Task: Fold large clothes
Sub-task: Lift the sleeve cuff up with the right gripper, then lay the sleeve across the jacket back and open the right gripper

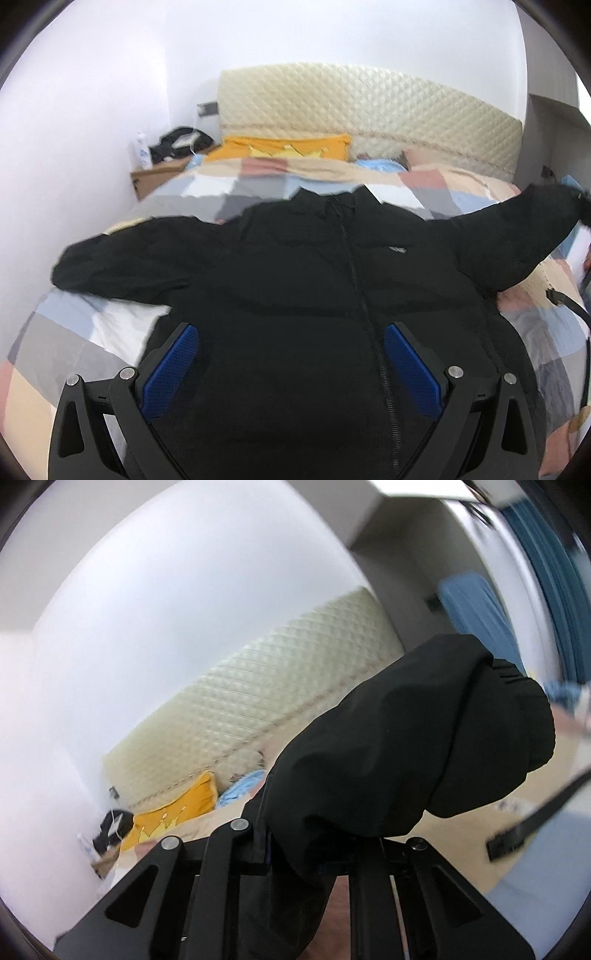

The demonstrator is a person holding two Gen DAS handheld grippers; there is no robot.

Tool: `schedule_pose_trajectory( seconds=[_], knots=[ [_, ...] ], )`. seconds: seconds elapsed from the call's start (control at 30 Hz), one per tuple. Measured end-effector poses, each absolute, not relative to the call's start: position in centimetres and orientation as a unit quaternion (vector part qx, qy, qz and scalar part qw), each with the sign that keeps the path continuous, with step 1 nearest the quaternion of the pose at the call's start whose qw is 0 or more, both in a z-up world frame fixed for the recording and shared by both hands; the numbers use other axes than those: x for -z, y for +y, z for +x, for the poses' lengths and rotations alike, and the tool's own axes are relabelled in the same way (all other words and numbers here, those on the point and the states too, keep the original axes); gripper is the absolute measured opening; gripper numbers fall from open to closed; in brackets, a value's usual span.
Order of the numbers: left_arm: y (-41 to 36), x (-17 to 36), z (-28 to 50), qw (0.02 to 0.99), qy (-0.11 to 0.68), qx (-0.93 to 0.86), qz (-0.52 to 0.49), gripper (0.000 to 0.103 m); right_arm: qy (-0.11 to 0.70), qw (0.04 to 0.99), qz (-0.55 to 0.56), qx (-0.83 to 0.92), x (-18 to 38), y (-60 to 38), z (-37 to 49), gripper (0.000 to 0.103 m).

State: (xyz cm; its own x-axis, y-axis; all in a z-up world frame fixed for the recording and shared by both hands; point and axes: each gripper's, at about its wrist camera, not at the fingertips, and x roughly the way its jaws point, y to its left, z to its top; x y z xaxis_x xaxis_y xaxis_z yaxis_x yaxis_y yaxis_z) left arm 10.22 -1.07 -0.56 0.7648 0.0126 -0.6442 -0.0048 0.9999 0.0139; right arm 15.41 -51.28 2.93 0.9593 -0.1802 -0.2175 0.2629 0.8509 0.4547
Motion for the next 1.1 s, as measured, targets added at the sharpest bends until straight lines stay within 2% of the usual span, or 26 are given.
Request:
schedule_pose_trajectory(
  seconds=[0.1,0.3,0.53,0.87,1.1],
  knots=[
    [0.7,-0.7,9.3,0.943,0.333,-0.001,-0.012,0.102,0.079,0.967,0.218,0.103,-6.6,-46.5,15.4,0.017],
    [3.5,-1.5,6.8,0.955,0.296,-0.013,-0.004,0.102,0.091,0.981,0.147,0.085,-10.2,-36.2,17.2,0.020],
    [6.7,-1.8,6.5,0.960,0.278,-0.011,-0.033,0.102,0.104,0.990,0.084,0.054,-9.8,-25.8,20.2,0.020],
    [11.6,-0.3,7.4,0.948,0.300,0.001,-0.107,0.102,0.170,0.982,-0.067,-0.043,0.1,-8.6,22.9,0.017],
    [14.4,0.9,8.3,0.939,0.311,-0.027,-0.146,0.102,0.233,0.961,-0.110,-0.098,8.6,-0.9,24.3,0.017]
  ],
)
